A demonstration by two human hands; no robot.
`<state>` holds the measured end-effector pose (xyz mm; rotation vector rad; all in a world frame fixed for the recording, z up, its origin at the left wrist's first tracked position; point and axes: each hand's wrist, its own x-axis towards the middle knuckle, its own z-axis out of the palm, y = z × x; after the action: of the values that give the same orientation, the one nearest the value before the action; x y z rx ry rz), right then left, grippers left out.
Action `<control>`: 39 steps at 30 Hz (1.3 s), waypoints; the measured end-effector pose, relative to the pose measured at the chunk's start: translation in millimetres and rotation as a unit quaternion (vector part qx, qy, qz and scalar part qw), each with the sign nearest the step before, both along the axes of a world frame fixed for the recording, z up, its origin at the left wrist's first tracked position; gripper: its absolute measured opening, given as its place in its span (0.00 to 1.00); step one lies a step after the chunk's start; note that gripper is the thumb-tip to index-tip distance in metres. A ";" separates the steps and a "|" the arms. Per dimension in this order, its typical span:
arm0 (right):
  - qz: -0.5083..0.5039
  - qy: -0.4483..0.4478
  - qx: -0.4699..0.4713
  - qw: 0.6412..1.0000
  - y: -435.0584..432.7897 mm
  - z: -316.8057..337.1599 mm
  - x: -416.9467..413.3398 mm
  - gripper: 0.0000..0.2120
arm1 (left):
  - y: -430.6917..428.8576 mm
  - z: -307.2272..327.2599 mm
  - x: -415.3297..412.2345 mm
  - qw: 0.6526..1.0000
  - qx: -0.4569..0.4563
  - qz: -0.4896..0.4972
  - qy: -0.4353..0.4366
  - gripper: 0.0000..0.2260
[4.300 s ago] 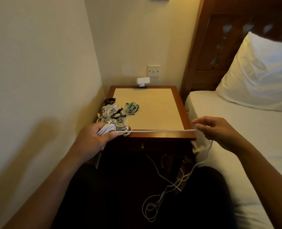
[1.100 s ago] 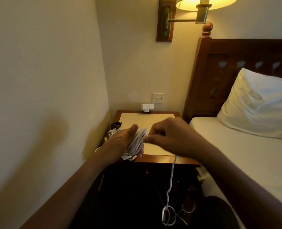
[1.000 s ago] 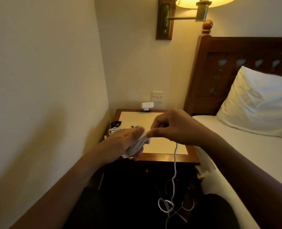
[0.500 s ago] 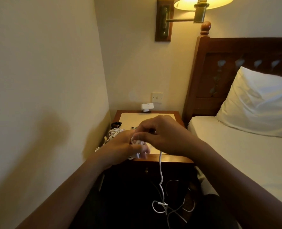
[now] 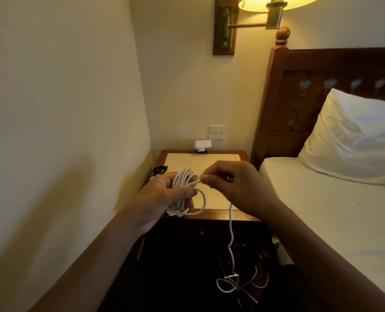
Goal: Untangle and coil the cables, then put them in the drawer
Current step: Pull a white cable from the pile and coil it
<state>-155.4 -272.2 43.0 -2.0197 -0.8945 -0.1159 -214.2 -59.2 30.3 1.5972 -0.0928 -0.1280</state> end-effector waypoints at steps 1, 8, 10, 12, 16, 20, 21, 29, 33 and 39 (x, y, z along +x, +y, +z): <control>0.009 -0.017 -0.014 1.000 3.5 -0.3 -5.1 0.05 | -1.7 -1.4 0.4 1.000 0.006 -0.008 0.005 0.14; -0.025 0.042 -0.067 0.997 6.5 -15.5 -2.5 0.13 | -1.4 -5.3 3.4 0.996 -0.087 -0.012 -0.007 0.10; -0.015 0.043 -0.105 0.993 3.9 -26.4 -1.4 0.07 | 1.5 -7.0 3.9 0.994 -0.108 -0.019 -0.006 0.11; -0.014 0.060 -0.093 0.994 1.7 -30.9 0.4 0.04 | 1.2 -10.7 4.2 0.994 -0.107 -0.036 -0.003 0.15; -0.043 0.077 -0.022 0.996 6.6 -26.0 3.6 0.07 | 0.1 -13.8 2.6 0.991 -0.107 -0.076 0.011 0.14; -0.062 0.042 0.038 0.997 6.9 -11.8 5.4 0.06 | 1.0 -13.3 1.5 0.991 -0.063 -0.113 0.042 0.15; -0.056 0.043 0.037 0.997 5.9 -7.1 5.9 0.05 | 2.1 -12.9 1.3 0.989 -0.063 -0.126 0.046 0.15; 0.011 0.072 0.014 0.997 3.0 -1.8 14.8 0.04 | 14.8 -13.1 -0.3 0.970 -0.064 -0.231 0.031 0.10; 0.011 0.021 -0.076 0.997 7.6 3.7 14.4 0.06 | 9.3 -19.5 3.7 0.969 0.167 -0.176 0.042 0.10; 0.021 0.013 -0.128 0.991 7.5 32.3 23.7 0.08 | 2.0 -13.3 1.4 0.965 0.195 -0.171 0.031 0.11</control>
<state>-131.7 -264.7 75.3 -2.2313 -0.9764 0.0515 -212.8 -57.2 16.9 1.9571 -0.3096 -0.4896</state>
